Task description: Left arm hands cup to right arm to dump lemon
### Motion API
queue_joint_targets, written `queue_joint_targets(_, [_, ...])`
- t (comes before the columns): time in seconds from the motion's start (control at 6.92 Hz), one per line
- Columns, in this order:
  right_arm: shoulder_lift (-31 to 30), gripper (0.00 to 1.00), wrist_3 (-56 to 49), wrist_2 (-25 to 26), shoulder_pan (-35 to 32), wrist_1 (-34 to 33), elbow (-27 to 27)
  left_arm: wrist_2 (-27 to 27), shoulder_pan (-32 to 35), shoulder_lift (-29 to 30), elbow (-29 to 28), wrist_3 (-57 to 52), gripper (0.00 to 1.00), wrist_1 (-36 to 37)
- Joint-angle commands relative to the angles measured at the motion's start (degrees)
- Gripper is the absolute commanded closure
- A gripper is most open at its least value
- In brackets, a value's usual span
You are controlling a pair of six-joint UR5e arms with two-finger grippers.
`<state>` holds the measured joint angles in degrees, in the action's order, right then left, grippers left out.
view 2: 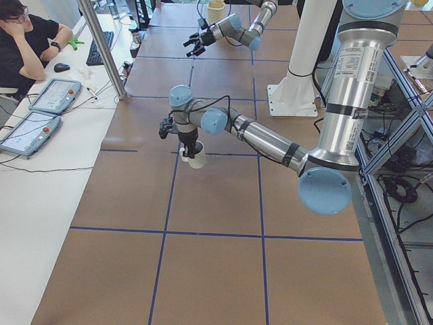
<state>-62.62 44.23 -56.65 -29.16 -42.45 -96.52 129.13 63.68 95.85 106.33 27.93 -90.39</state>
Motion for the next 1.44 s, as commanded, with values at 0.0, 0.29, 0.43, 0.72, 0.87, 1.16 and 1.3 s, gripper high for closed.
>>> queue_joint_targets(0.0, [-0.6, 0.01, 0.2, -1.6, -0.9, 1.0, 0.0, 0.1, 0.0, -5.9, -1.4, 4.1, 1.0, -8.5])
queue_joint_targets(0.29, [-0.5, 0.01, 0.4, -1.6, -0.9, 1.0, -0.3, 0.0, -0.1, -8.5, -7.7, 11.5, 1.0, -24.4])
queue_joint_targets(0.43, [-0.5, 0.01, 0.4, -1.6, -0.9, 1.0, -0.7, 0.0, -0.2, -8.5, -10.0, 13.4, 1.0, -28.5])
queue_joint_targets(0.72, [-0.8, 0.01, 0.4, -1.6, -0.9, 1.0, -1.0, -0.6, -0.6, -7.8, -10.2, 14.1, 0.76, -28.5])
queue_joint_targets(0.87, [-0.8, 0.01, 0.4, -1.6, -0.8, 1.0, -1.0, -0.7, -0.7, -7.7, -10.2, 13.7, 0.6, -28.4])
queue_joint_targets(1.16, [-0.8, 0.01, 0.4, -1.6, -0.8, 0.9, -1.0, -0.5, -0.8, -6.6, -9.1, 13.4, 0.0, -27.5])
queue_joint_targets(1.3, [-0.7, 0.01, 0.4, -1.7, -0.8, 0.8, -1.0, -0.1, -0.4, -6.3, -7.5, 13.0, 0.0, -23.7])
